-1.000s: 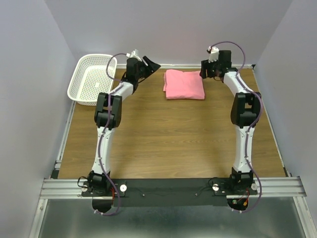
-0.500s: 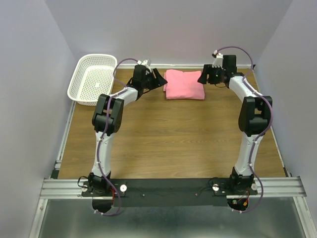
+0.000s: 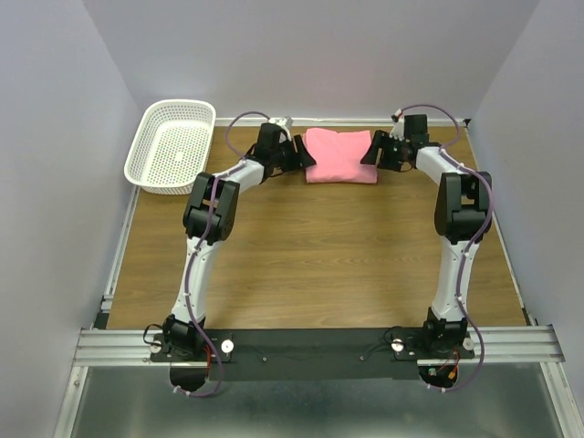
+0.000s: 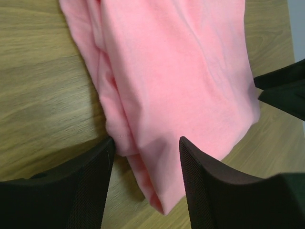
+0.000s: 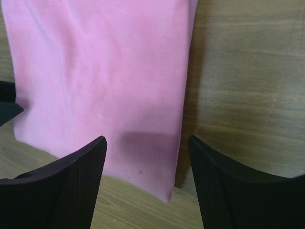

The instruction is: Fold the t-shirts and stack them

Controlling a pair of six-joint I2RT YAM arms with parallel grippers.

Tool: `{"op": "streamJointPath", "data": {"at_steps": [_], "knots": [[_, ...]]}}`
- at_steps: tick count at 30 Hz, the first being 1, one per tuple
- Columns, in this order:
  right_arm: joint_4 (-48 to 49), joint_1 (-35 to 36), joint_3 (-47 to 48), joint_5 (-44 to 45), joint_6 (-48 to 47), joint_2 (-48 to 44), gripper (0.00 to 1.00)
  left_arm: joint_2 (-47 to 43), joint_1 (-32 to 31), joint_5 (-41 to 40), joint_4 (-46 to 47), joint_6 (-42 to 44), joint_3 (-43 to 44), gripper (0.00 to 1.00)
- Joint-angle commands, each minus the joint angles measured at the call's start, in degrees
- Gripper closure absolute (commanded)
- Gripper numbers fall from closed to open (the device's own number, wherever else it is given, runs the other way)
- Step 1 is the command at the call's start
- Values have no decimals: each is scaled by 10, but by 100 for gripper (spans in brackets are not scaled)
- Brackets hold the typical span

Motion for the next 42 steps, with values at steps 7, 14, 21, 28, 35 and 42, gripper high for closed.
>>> {"op": "streamJointPath", "data": {"at_steps": [7, 14, 21, 28, 35, 42], "knots": [[-11, -7, -8, -23, 67, 45, 24, 18, -12, 119, 24, -4, 4, 91], [-14, -15, -10, -73, 96, 62, 26, -86, 5, 113, 46, 1, -108, 59], [-26, -44, -11, -135, 102, 84, 55, -243, 36, 108, 94, 24, -308, 43], [-54, -66, -2, -174, 69, 78, 99, -424, 63, 83, 116, 40, -468, 43], [-121, -138, -5, -119, -51, 23, 99, -649, 84, 55, 64, 86, -600, 41], [-172, -248, -12, -22, -207, -15, 99, -781, 87, 75, 42, 82, -700, 40]]}}
